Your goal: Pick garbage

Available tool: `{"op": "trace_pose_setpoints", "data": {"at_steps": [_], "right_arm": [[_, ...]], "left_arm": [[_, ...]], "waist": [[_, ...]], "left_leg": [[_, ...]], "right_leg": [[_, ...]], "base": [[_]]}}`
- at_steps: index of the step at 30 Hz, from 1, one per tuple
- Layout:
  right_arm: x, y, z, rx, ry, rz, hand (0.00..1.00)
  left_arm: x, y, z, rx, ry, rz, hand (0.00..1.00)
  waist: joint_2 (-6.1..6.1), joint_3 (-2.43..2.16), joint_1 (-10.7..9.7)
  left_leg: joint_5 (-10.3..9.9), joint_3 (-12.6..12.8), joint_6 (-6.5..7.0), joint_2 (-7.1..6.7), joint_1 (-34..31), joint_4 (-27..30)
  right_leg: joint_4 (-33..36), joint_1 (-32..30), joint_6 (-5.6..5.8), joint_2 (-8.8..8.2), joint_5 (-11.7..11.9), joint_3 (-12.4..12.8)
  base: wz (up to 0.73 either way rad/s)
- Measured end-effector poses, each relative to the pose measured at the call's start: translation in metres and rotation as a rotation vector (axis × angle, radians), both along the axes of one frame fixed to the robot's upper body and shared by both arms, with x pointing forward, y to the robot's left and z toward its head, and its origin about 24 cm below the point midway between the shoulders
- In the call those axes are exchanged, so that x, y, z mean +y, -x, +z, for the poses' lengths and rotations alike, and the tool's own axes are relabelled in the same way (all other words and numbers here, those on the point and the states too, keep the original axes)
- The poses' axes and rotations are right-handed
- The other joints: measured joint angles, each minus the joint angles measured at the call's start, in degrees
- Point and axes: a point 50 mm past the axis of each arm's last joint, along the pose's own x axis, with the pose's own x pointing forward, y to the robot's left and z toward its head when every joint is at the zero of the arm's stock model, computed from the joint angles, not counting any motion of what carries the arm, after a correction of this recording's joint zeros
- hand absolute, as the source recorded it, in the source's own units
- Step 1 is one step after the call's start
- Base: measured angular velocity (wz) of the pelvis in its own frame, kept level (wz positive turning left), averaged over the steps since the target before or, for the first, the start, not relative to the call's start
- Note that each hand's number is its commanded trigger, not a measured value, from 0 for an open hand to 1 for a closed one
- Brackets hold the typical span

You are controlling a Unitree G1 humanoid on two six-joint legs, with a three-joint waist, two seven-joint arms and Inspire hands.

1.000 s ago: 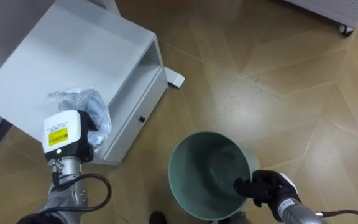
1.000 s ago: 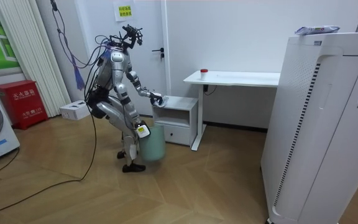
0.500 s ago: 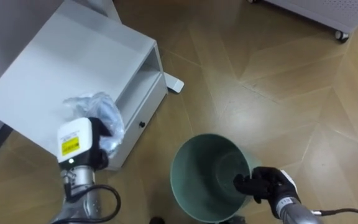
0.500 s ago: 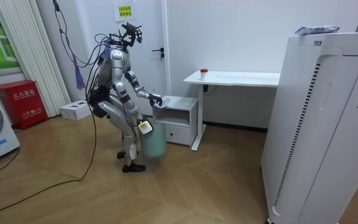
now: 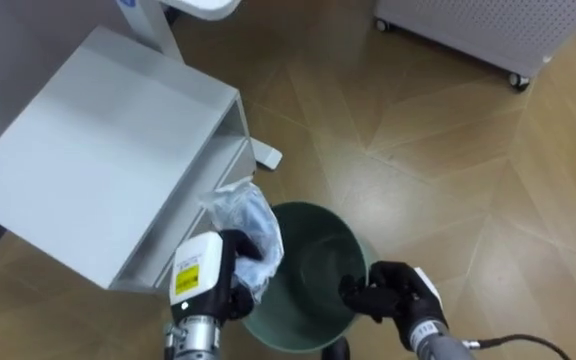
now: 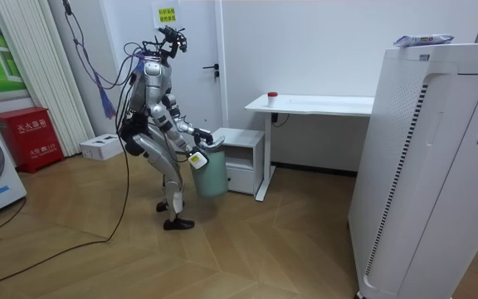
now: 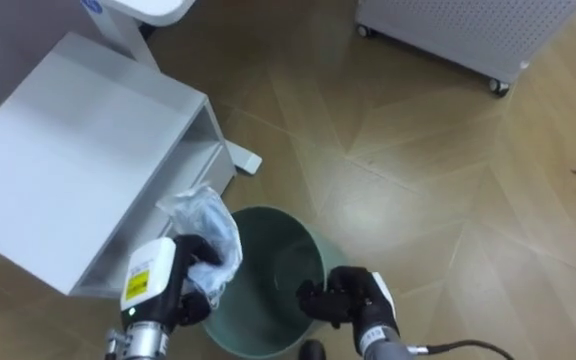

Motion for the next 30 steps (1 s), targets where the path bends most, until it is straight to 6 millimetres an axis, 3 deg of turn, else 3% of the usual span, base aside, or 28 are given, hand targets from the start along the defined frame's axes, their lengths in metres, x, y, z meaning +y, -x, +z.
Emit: {"op": "trace_pose_setpoints", "data": {"at_steps": [5,8,9,10,11,12,18,30], "right_arm": [[0.008,0.006,-0.004,0.008,-0.029,0.014,1.00],[0.012,0.008,-0.005,0.011,-0.039,0.031,1.00],[0.014,0.008,-0.005,0.009,-0.043,0.039,1.00],[0.016,0.008,-0.005,0.010,-0.051,0.052,1.00],[0.017,0.008,-0.005,0.010,-0.053,0.060,1.00],[0.019,0.009,-0.006,0.012,-0.055,0.075,1.00],[0.024,0.010,-0.006,0.013,-0.059,0.109,1.00],[0.021,0.010,-0.007,0.017,-0.071,0.095,1.00]], "left_arm": [[-0.010,0.002,-0.002,0.026,0.025,-0.030,1.00],[-0.019,0.003,-0.002,0.029,0.047,-0.043,1.00],[-0.022,0.004,-0.002,0.032,0.053,-0.048,0.95],[-0.024,0.004,-0.003,0.040,0.056,-0.056,0.75],[-0.024,0.004,-0.003,0.044,0.055,-0.060,0.18],[-0.025,0.005,-0.004,0.053,0.053,-0.066,0.00],[-0.020,0.010,-0.012,0.096,0.032,-0.052,0.00],[-0.007,0.016,-0.026,0.202,-0.069,-0.046,0.00]], "waist": [[-0.62,-0.69,-0.1],[-0.78,-0.84,0.0],[-0.80,-0.86,0.3],[-0.80,-0.86,0.5],[-0.81,-0.87,0.7],[-0.82,-0.87,0.8],[-0.77,-0.86,1.4],[-0.48,-0.74,2.9]], "left_leg": [[0.0,0.3,0.00,0.17,1.8,0.0],[0.0,0.7,0.04,0.28,2.6,0.0],[0.0,1.0,0.10,0.38,2.7,0.0],[0.0,1.2,0.19,0.69,2.7,0.0],[0.0,1.5,0.26,0.98,2.6,0.0],[0.0,1.6,0.27,1.08,2.6,-0.1],[0.0,2.3,0.29,1.86,2.7,0.0],[0.0,2.5,0.25,1.96,2.4,-0.1]], "right_leg": [[-0.1,1.7,0.00,0.04,0.1,0.1],[-0.4,2.3,0.21,0.26,0.5,0.6],[-0.5,2.3,0.29,0.76,0.7,0.9],[-1.0,2.3,0.28,0.99,1.2,0.9],[-1.4,2.3,0.27,1.04,1.5,1.0],[-1.6,2.3,0.26,1.17,1.7,1.0],[-2.2,2.3,0.14,1.95,2.4,1.7],[-1.8,1.6,0.00,1.90,2.4,2.1]], "base": [[-0.03],[-0.08],[-0.17],[-0.20],[-0.19],[-0.14],[-0.08],[-0.01]]}}
